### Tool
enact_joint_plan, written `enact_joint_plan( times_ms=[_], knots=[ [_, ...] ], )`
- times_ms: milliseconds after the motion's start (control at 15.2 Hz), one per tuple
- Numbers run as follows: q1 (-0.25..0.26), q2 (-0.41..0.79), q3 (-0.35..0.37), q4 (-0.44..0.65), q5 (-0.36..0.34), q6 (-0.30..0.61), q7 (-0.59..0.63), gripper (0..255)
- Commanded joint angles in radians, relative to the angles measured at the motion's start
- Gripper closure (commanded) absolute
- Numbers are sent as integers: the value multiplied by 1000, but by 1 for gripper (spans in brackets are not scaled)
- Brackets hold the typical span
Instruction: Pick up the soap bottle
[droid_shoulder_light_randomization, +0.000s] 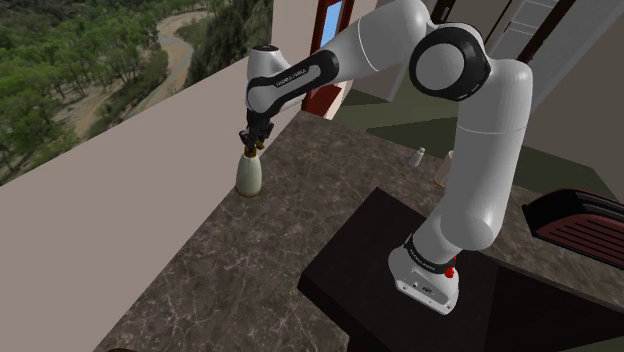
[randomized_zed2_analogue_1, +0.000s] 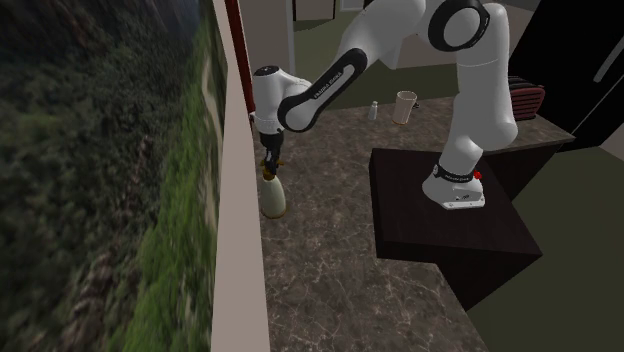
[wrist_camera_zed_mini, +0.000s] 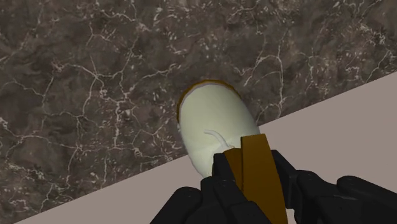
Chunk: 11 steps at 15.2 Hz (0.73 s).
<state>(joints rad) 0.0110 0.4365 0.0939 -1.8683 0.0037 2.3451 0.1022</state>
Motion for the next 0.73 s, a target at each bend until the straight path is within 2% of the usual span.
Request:
enact_joint_plan(
  times_ms=[0,660],
  knots=[
    [-3,-18,0,5,2,-23,-3,255],
    [-5,-89,4,45,8,-133,-3,255]
  ],
)
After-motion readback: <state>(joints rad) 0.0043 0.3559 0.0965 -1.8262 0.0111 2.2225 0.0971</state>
